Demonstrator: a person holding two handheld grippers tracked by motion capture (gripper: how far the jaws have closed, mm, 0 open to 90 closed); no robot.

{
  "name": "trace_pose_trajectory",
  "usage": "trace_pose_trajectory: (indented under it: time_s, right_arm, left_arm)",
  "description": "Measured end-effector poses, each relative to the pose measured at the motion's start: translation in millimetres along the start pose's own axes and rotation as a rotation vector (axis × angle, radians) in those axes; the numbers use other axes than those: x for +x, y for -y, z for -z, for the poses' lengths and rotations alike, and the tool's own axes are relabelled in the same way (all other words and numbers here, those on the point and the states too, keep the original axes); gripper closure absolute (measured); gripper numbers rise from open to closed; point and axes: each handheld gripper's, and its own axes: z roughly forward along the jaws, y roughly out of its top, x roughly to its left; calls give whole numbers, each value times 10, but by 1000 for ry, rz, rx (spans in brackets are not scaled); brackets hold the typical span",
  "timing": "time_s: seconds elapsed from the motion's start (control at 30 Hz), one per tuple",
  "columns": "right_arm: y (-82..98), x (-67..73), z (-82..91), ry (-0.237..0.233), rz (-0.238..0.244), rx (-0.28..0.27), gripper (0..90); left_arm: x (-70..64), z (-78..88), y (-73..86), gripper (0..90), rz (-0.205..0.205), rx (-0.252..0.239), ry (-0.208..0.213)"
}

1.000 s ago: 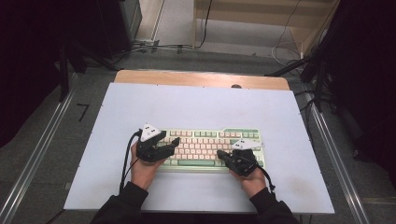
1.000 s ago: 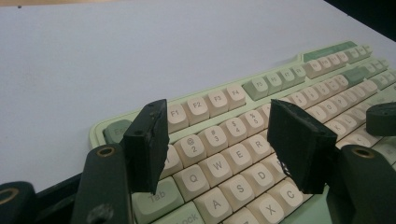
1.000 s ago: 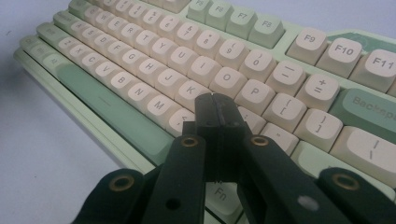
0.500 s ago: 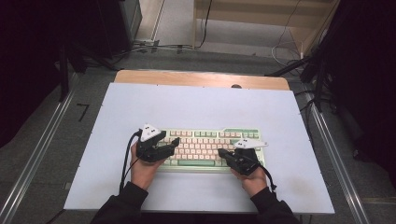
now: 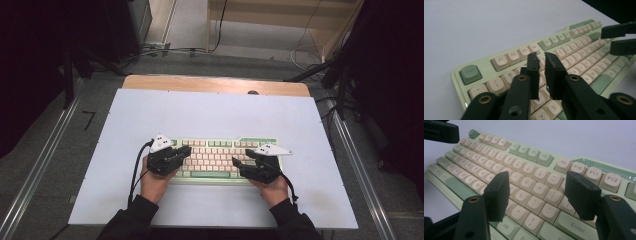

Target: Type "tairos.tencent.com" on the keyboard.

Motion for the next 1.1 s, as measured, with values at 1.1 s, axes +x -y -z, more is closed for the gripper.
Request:
trace_pose_trajectory:
  time_s: [1.1]
  right_arm:
    - [29,-54,47,22,-16,10,335]
  left_arm:
    - [-224,-154,123,900,-83,128,53]
